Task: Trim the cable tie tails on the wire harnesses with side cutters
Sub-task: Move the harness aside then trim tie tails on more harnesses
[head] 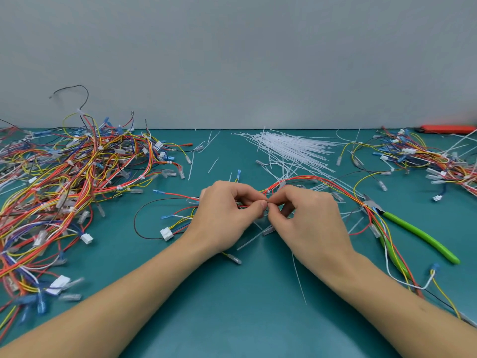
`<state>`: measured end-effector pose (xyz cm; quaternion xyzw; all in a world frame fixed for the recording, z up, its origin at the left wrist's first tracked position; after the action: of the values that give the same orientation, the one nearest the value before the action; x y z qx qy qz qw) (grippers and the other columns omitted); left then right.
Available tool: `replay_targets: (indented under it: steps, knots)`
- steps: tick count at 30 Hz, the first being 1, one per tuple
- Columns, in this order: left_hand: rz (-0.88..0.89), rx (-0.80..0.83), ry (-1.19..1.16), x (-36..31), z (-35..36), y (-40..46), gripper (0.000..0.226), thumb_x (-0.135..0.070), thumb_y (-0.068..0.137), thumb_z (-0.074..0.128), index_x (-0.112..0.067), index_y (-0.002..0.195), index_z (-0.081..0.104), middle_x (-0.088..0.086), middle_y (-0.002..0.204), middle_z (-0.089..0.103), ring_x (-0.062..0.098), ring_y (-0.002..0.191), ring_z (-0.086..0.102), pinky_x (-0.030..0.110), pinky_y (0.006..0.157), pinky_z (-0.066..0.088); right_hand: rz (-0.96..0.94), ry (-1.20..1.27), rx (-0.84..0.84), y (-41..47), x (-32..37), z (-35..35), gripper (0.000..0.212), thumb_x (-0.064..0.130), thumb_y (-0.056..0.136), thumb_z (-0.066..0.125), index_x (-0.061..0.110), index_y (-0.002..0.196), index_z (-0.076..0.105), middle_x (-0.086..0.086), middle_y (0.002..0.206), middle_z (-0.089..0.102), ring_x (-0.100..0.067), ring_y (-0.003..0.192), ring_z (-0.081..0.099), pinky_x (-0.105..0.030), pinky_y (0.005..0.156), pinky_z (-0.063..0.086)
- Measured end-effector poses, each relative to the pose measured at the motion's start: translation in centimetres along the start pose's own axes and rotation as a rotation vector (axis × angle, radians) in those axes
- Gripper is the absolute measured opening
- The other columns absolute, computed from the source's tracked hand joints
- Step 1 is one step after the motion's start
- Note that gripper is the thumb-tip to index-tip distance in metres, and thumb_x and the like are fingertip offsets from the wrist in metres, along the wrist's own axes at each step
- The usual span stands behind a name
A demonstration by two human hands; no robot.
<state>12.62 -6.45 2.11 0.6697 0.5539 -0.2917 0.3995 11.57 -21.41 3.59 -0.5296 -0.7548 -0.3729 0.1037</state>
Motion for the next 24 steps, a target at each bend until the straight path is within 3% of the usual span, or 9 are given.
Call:
replay_targets:
  steps: [8, 10, 13, 17, 21, 24]
  knots:
    - [0.011, -0.024, 0.020, -0.3, -0.1, -0.2, 0.014, -0.036, 0.081, 0.069, -0.029, 0.082, 0.080, -0.020, 0.075, 0.074, 0.002, 0.076, 0.070, 0.053, 0.098, 0.049, 0.092, 0.046, -0.006, 0.0, -0.5, 0.2, 0.012, 0.038, 0.077, 0.064, 0.027, 0.078, 0.068, 0.012, 0.071, 0.068, -0.011, 0.067, 0.064, -0.037, 0.068, 0.054]
    - [0.010, -0.033, 0.000, -0.2, -0.2, -0.1, 0.008, -0.031, 0.084, 0.073, -0.027, 0.082, 0.081, -0.017, 0.076, 0.076, 0.003, 0.076, 0.070, 0.048, 0.097, 0.050, 0.144, 0.121, -0.010, -0.1, -1.1, 0.3, 0.008, 0.037, 0.076, 0.069, 0.028, 0.076, 0.069, 0.013, 0.069, 0.069, -0.009, 0.065, 0.065, -0.034, 0.067, 0.054]
    - [-0.001, -0.059, -0.043, 0.1, -0.4, 0.0, 0.007, -0.020, 0.087, 0.077, -0.023, 0.082, 0.081, -0.011, 0.075, 0.076, 0.004, 0.074, 0.068, 0.032, 0.083, 0.052, 0.195, 0.223, -0.026, -0.1, -1.6, 0.4, 0.008, 0.029, 0.078, 0.076, 0.030, 0.072, 0.070, 0.018, 0.070, 0.071, -0.004, 0.066, 0.066, -0.022, 0.063, 0.052]
    - [-0.033, -0.083, -0.107, 0.8, -0.6, 0.2, 0.008, -0.017, 0.087, 0.077, -0.022, 0.081, 0.080, -0.006, 0.073, 0.076, 0.014, 0.076, 0.071, 0.029, 0.078, 0.055, 0.250, 0.351, 0.005, 0.0, -2.1, 1.0, 0.012, 0.019, 0.082, 0.078, 0.026, 0.073, 0.073, 0.017, 0.069, 0.072, -0.003, 0.063, 0.067, -0.013, 0.058, 0.048]
    - [-0.045, -0.065, -0.172, 1.3, -0.5, 0.4, 0.010, -0.017, 0.090, 0.075, -0.022, 0.082, 0.078, -0.005, 0.070, 0.075, 0.006, 0.067, 0.068, 0.013, 0.065, 0.047, 0.306, 0.490, 0.017, 0.0, -2.7, 1.2, 0.012, 0.015, 0.088, 0.076, 0.020, 0.077, 0.076, 0.009, 0.072, 0.075, -0.006, 0.066, 0.068, -0.015, 0.063, 0.051]
    - [-0.039, -0.039, -0.188, 1.4, -0.3, 0.6, 0.010, -0.019, 0.091, 0.074, -0.023, 0.083, 0.079, -0.005, 0.070, 0.076, 0.004, 0.066, 0.067, 0.012, 0.062, 0.045, 0.294, 0.532, 0.021, 0.1, -2.5, 1.1, 0.010, 0.011, 0.088, 0.076, 0.020, 0.084, 0.077, 0.007, 0.079, 0.077, -0.014, 0.072, 0.072, -0.023, 0.070, 0.057]
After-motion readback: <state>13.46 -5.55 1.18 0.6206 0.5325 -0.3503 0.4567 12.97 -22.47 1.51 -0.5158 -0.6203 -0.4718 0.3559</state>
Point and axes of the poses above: each hand's wrist, its own y-axis towards the middle knuckle, its own z-axis out of the palm, x = y × z, the point moved 9 cm from there along y, towards the middle knuckle
